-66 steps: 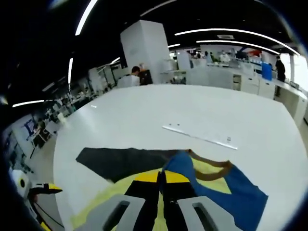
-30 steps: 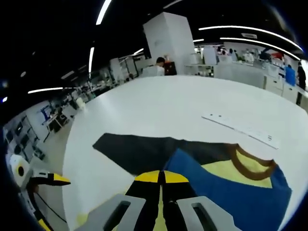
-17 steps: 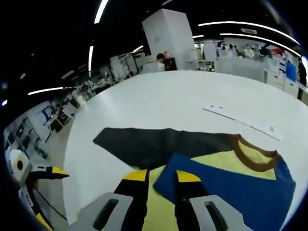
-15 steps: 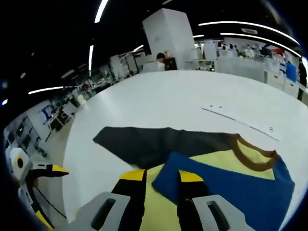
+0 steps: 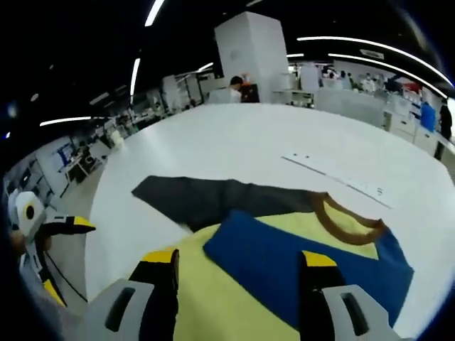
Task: Fold the garment on the visible template until the final outline fits inside the template.
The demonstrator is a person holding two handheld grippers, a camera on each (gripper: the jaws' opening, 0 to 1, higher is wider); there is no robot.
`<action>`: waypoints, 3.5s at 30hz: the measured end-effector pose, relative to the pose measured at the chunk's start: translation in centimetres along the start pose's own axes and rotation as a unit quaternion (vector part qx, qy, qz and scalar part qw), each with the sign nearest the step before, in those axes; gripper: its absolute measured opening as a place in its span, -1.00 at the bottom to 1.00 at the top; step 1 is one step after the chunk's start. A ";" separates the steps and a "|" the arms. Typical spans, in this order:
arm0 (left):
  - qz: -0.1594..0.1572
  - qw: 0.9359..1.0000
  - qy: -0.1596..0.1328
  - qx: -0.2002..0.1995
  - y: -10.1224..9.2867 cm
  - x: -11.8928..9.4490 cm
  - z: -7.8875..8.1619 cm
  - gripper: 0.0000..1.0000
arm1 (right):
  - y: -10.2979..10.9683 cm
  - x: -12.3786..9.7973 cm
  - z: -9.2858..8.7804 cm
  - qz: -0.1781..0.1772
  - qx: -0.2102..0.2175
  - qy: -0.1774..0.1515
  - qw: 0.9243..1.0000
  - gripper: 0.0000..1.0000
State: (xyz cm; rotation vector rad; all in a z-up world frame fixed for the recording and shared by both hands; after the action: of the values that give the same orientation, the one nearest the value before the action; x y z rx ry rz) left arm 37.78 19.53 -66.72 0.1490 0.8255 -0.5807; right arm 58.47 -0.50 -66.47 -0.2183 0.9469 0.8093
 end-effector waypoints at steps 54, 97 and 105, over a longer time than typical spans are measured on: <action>-0.006 1.000 0.002 0.004 -0.9 0.4 0.1 0.98 | -11.7 -7.4 -15.2 -0.146 0.100 0.085 0.981 -0.65; 0.006 1.000 0.004 0.000 -0.4 -0.1 0.0 0.98 | -13.4 -8.7 -16.3 -0.148 0.149 0.067 0.975 -0.97; 0.005 1.000 0.000 0.000 -0.3 -0.1 0.1 0.98 | -12.2 -9.5 -14.4 -0.115 0.137 0.012 0.984 -0.35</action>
State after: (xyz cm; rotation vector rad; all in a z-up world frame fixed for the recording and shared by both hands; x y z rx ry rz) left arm 37.68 19.31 -66.53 0.1541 0.8239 -0.5714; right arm 54.81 -21.05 -69.49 -0.0950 1.0235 0.4586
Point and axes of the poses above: the point that each gripper's makers call its tool centre point, and the gripper's own axes: x roughly forward along the fingers, y roughly to its left, z roughly out of its top, the point moved 6 cm from there along -x, roughly backward along the fingers, and after that the axes turned 15 degrees about y, right-handed, at the moved point
